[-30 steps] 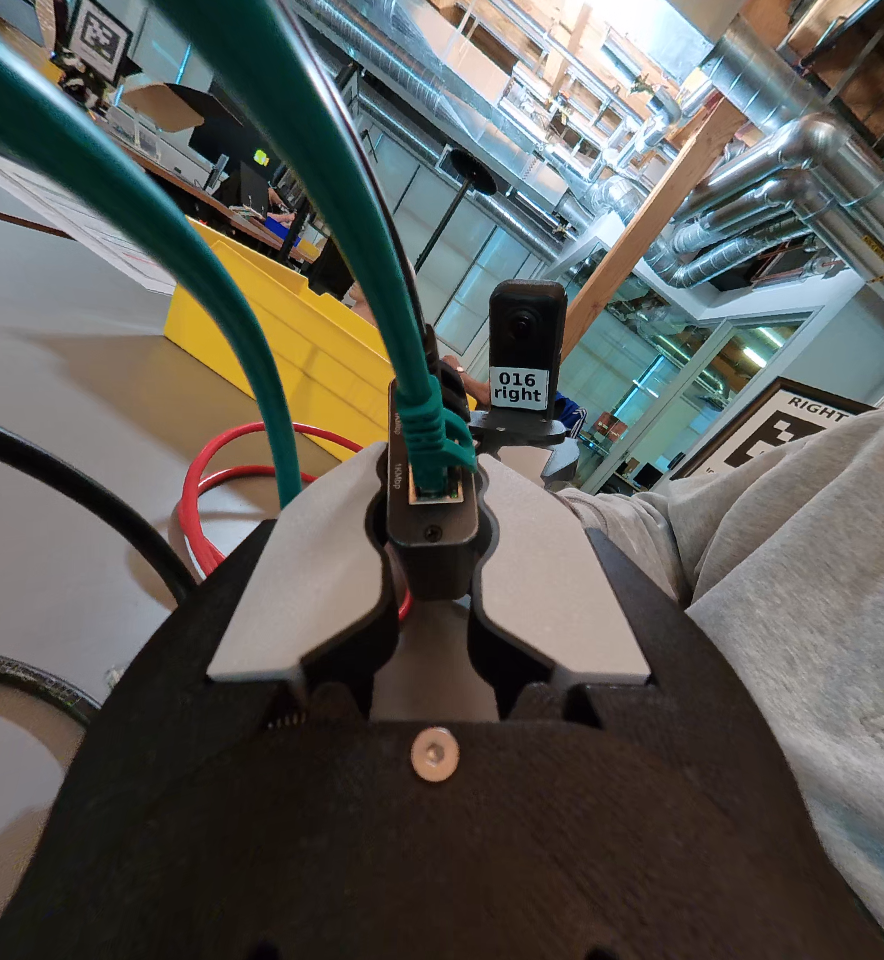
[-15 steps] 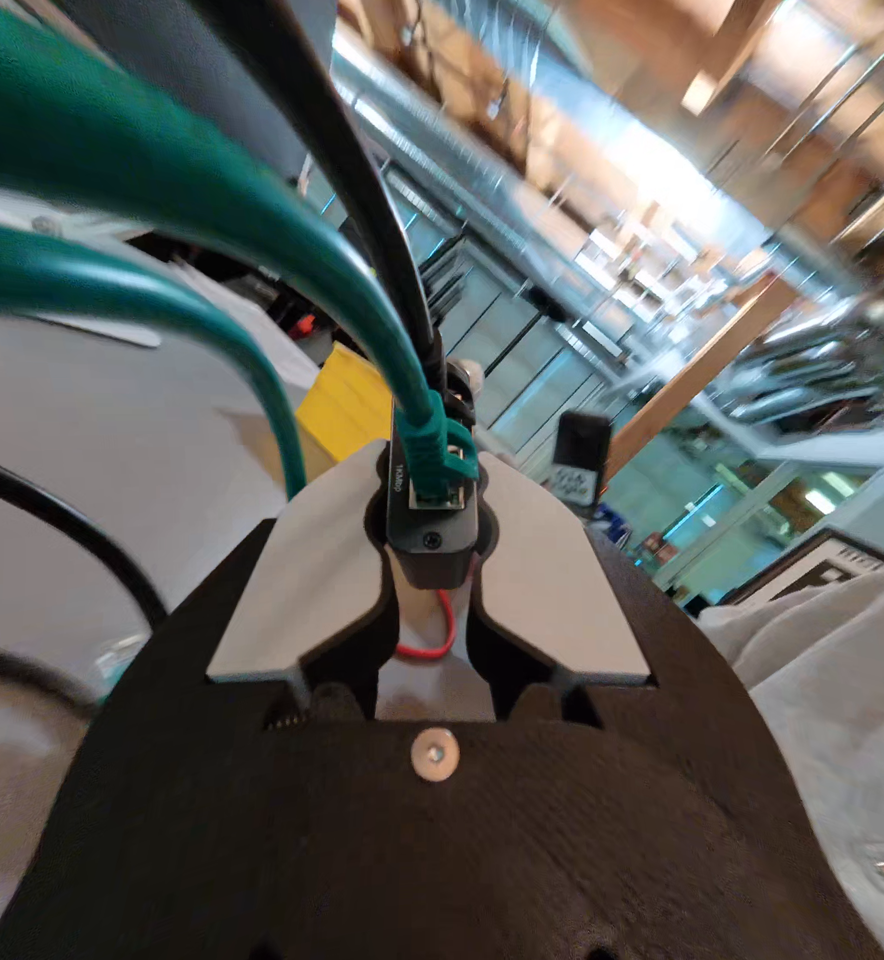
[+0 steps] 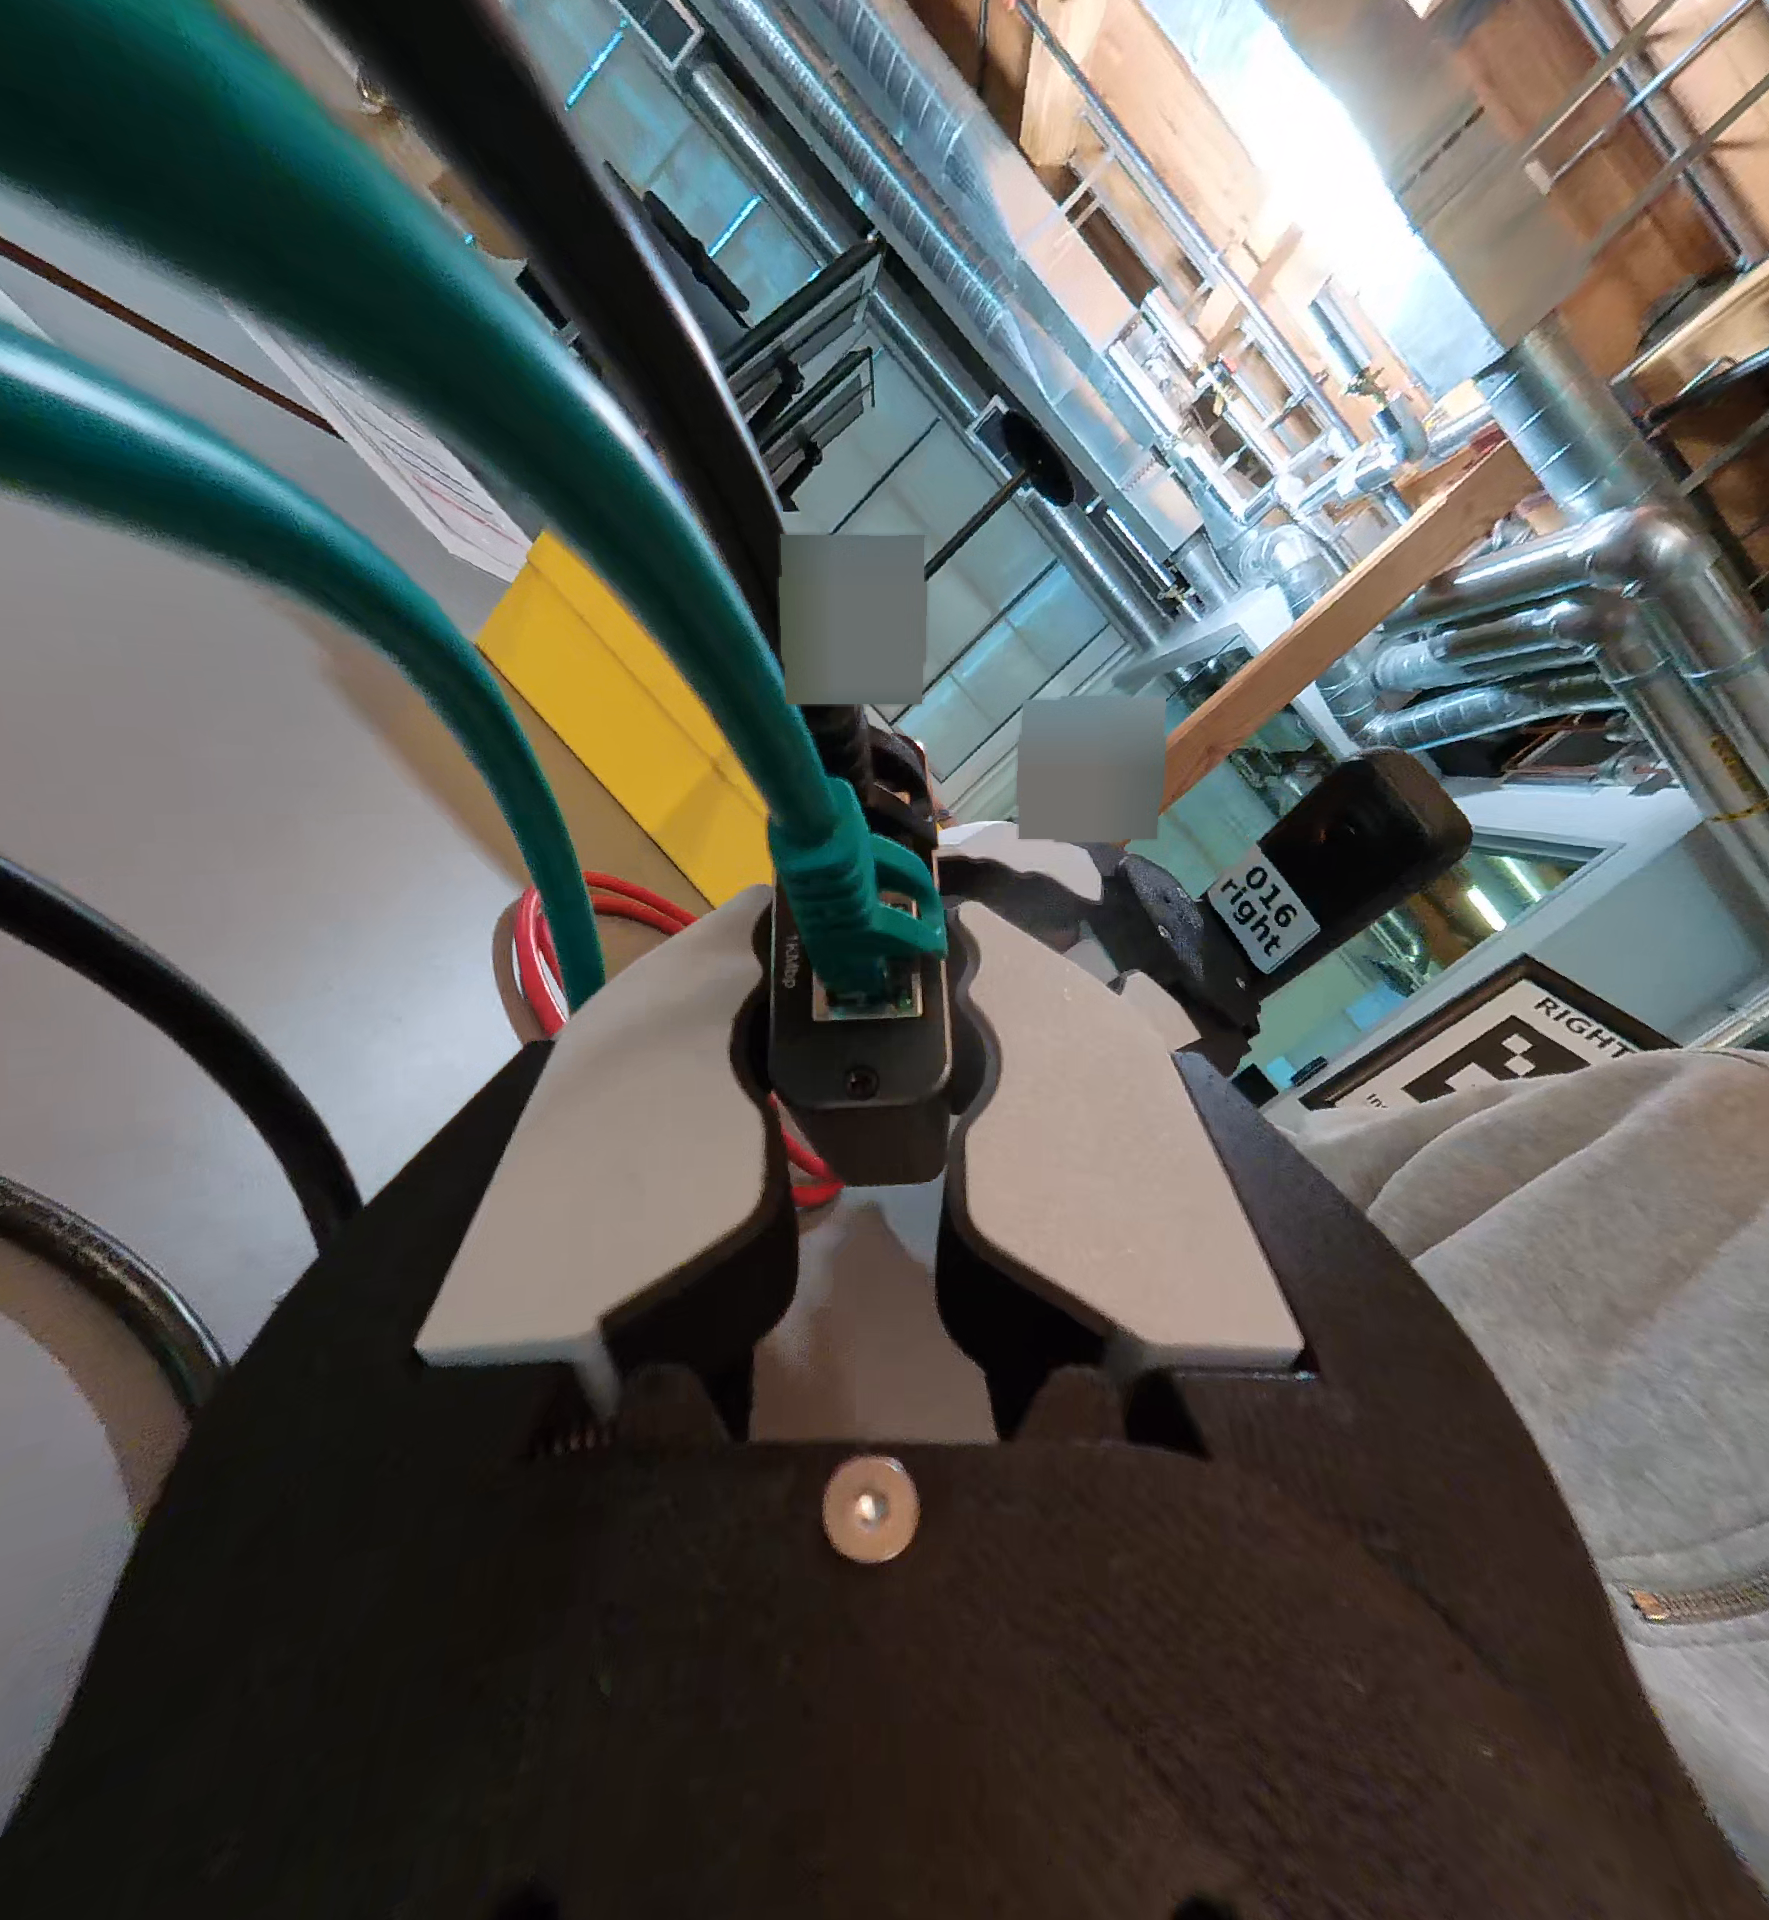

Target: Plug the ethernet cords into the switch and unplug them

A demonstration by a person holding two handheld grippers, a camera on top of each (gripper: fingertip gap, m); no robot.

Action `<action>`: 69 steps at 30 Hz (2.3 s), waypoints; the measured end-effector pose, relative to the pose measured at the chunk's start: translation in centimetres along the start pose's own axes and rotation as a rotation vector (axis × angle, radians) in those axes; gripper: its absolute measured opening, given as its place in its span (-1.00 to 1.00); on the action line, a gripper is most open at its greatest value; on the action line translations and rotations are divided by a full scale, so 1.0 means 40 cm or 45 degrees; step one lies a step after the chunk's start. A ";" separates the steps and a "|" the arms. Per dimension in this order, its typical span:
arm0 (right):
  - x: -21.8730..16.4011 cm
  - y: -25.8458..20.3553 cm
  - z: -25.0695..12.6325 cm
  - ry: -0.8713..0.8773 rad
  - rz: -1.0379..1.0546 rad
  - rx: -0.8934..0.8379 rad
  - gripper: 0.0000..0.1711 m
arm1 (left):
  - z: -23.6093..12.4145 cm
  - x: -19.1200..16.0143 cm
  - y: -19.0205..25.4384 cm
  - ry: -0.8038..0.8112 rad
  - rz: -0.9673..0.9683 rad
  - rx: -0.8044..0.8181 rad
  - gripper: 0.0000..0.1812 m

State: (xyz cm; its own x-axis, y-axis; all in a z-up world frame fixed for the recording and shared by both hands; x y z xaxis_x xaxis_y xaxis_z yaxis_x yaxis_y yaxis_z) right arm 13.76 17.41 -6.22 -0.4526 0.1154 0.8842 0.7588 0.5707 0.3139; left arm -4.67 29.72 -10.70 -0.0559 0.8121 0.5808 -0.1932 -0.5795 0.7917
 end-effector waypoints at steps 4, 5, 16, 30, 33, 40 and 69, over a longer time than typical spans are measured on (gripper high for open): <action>0.018 0.017 -0.012 -0.038 -0.165 0.035 -0.45 | -0.002 0.001 -0.002 0.012 -0.009 -0.001 -0.70; 0.029 0.025 -0.018 -0.057 -0.237 0.137 -0.49 | -0.003 0.001 -0.002 0.017 -0.010 -0.001 -0.70; 0.024 0.091 0.096 -0.578 -1.090 0.905 -0.47 | 0.001 0.002 -0.015 0.037 -0.071 -0.022 -0.70; -0.008 0.107 0.234 -0.871 -0.726 1.332 -0.24 | -0.014 -0.010 -0.026 0.038 -0.172 -0.079 -0.71; -0.016 0.101 0.247 -0.903 -0.717 1.316 -0.18 | -0.016 -0.010 -0.027 0.044 -0.181 -0.082 -0.70; -0.025 0.089 0.250 -0.971 -0.690 1.275 -0.35 | -0.014 -0.011 -0.028 0.034 -0.179 -0.074 -0.70; 0.122 0.237 -0.075 -0.177 -0.224 0.750 -0.93 | -0.029 -0.005 -0.035 0.122 -0.234 -0.105 -0.70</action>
State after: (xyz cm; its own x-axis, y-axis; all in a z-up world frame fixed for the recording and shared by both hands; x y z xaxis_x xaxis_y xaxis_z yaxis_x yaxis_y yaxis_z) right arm 20.16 20.95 2.10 -0.6339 0.0611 0.7710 0.2998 0.9383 0.1721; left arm -5.51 30.43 -12.13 -0.1046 0.9088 0.4040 -0.2879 -0.4165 0.8623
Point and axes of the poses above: each gripper's, where its closed fingertips meet, z out along the fingers, x out of its top, y = z × x across the jaws, the point moved 10 cm from there along -z, back along the fingers, and after that the axes turned 6 degrees about -z, right-handed, at the moved point
